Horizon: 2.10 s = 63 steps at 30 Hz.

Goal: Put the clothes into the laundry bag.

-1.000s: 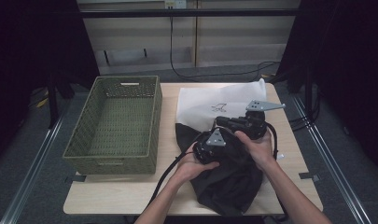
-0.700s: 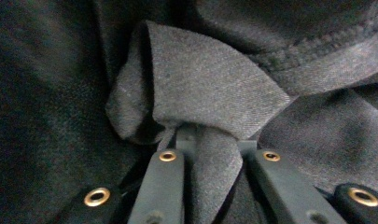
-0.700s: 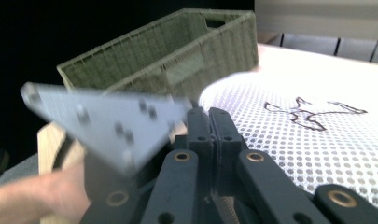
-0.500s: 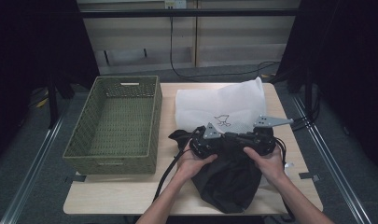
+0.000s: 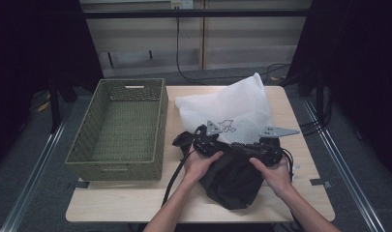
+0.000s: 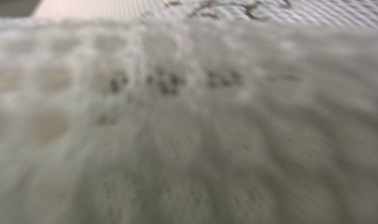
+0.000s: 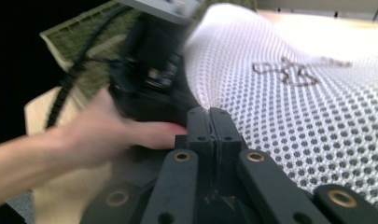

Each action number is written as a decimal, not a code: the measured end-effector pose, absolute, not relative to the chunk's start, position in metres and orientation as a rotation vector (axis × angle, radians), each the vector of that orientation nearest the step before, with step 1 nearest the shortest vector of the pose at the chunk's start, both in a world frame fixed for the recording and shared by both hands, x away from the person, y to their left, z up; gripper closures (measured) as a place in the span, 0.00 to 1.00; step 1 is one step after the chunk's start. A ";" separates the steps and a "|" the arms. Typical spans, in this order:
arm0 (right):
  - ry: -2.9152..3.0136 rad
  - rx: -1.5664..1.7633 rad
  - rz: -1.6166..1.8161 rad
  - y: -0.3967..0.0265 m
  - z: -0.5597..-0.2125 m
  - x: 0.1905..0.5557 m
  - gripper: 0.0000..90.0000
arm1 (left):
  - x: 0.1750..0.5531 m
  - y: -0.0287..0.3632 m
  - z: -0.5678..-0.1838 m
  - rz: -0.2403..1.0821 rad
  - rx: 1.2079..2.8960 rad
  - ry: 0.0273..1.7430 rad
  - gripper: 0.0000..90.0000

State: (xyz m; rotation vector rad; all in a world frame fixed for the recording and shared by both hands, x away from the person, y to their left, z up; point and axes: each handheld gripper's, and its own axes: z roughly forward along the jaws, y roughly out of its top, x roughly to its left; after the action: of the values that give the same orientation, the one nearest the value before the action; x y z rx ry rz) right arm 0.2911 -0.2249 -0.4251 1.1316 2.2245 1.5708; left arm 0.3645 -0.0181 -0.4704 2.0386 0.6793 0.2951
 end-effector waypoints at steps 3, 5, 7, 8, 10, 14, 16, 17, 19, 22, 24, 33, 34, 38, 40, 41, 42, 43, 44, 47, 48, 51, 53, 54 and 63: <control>2.211 1.158 1.576 -0.230 -0.432 0.296 0.99 | 0.359 -0.010 -0.465 0.226 2.031 0.644 0.53; 2.211 1.155 1.560 -0.231 -0.433 0.298 0.99 | 0.350 -0.002 -0.459 0.214 2.030 0.604 0.44; 2.206 1.155 1.557 -0.234 -0.433 0.298 0.99 | 0.335 0.012 -0.450 0.220 2.018 0.564 0.34; 2.198 1.159 1.563 -0.234 -0.432 0.298 0.99 | 0.331 0.018 -0.447 0.225 1.996 0.557 0.32; 2.185 1.157 1.559 -0.237 -0.430 0.298 0.99 | 0.325 0.029 -0.439 0.257 1.957 0.542 0.29; 2.168 1.172 1.563 -0.241 -0.428 0.300 0.98 | 0.323 0.044 -0.430 0.331 1.919 0.550 0.25; 2.160 1.178 1.569 -0.242 -0.427 0.300 0.98 | 0.329 0.052 -0.432 0.365 1.906 0.602 0.20; 2.161 1.176 1.570 -0.242 -0.426 0.300 0.98 | 0.333 0.053 -0.436 0.335 1.911 0.623 0.15; 2.165 1.170 1.569 -0.243 -0.426 0.301 0.98 | 0.340 0.050 -0.446 0.309 2.002 0.660 0.14; 2.156 1.169 1.575 -0.244 -0.424 0.301 0.99 | 0.343 0.048 -0.466 0.286 2.072 0.667 0.10; 2.154 1.162 1.586 -0.244 -0.423 0.302 0.99 | 0.343 0.048 -0.477 0.247 2.091 0.686 0.09; 2.166 1.129 1.602 -0.229 -0.416 0.305 0.99 | 0.342 0.047 -0.480 0.187 2.140 0.602 0.90; 2.174 1.110 1.607 -0.223 -0.413 0.306 0.99 | 0.342 0.046 -0.477 0.185 2.134 0.585 0.94; 2.181 1.087 1.626 -0.214 -0.407 0.307 0.99 | 0.341 0.042 -0.466 0.162 2.087 0.549 0.94; 2.185 1.060 1.648 -0.204 -0.400 0.309 0.99 | 0.342 0.040 -0.455 0.149 2.033 0.523 0.95; 2.185 1.060 1.648 -0.204 -0.400 0.309 0.99 | 0.342 0.040 -0.455 0.149 2.033 0.523 0.95; 2.187 1.053 1.655 -0.200 -0.397 0.310 0.99 | 0.341 0.039 -0.450 0.145 2.008 0.516 0.95; 2.186 1.048 1.664 -0.195 -0.394 0.310 0.99 | 0.341 0.038 -0.444 0.148 1.998 0.500 0.95; 2.189 1.022 1.684 -0.185 -0.386 0.311 0.99 | 0.341 0.037 -0.439 0.150 1.982 0.491 0.95; 2.181 0.999 1.704 -0.177 -0.378 0.312 0.99 | 0.340 0.037 -0.420 0.155 1.926 0.471 0.95; 2.170 0.978 1.723 -0.170 -0.369 0.312 0.99 | 0.340 0.038 -0.410 0.147 1.899 0.449 0.95; 2.158 0.952 1.741 -0.165 -0.358 0.311 0.99 | 0.339 0.036 -0.400 0.149 1.875 0.436 0.95; 2.136 0.942 1.791 -0.162 -0.347 0.310 0.99 | 0.337 0.033 -0.392 0.201 1.878 0.425 0.95; 2.112 0.927 1.831 -0.162 -0.343 0.310 0.99 | 0.338 0.032 -0.391 0.214 1.890 0.429 0.95; 2.147 1.017 1.848 -0.172 -0.368 0.302 0.99 | 0.360 0.023 -0.433 0.267 1.954 0.584 0.94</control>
State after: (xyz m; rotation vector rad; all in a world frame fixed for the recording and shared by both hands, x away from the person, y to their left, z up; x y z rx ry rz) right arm 0.3021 -0.1721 -0.3677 1.0174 2.1472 1.8484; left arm 0.3605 0.0230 -0.4333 1.9542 0.5840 0.2665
